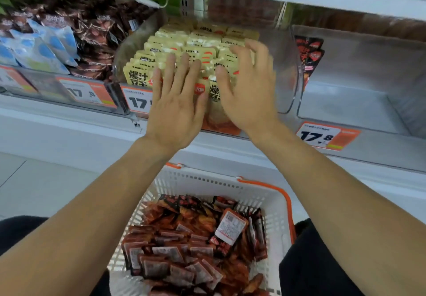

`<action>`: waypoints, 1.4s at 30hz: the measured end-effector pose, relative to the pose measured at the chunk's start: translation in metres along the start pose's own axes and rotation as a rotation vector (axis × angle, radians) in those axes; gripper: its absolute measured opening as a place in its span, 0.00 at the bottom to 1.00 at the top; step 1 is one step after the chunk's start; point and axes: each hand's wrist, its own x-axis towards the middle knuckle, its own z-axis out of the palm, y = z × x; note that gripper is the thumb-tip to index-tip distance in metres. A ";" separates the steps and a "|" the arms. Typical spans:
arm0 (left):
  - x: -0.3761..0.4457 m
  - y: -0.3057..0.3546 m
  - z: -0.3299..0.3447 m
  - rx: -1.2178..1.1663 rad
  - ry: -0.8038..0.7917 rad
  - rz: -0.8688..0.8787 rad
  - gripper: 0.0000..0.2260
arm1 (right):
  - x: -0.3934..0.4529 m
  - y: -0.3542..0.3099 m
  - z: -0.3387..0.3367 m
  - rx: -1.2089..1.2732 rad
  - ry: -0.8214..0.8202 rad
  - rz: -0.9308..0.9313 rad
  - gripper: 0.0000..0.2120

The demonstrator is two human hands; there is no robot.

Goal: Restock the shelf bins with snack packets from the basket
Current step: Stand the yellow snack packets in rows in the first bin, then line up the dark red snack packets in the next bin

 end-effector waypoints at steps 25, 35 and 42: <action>-0.312 -0.013 0.070 0.022 -1.623 -0.366 0.24 | -0.334 0.104 0.087 -0.122 -1.161 0.510 0.41; -0.235 0.028 0.083 -0.563 -1.134 -1.110 0.27 | -0.308 0.070 0.062 0.158 -0.946 0.368 0.12; -0.155 0.058 0.076 -1.114 -0.813 -1.190 0.11 | -0.221 0.061 -0.004 0.222 -0.916 0.349 0.30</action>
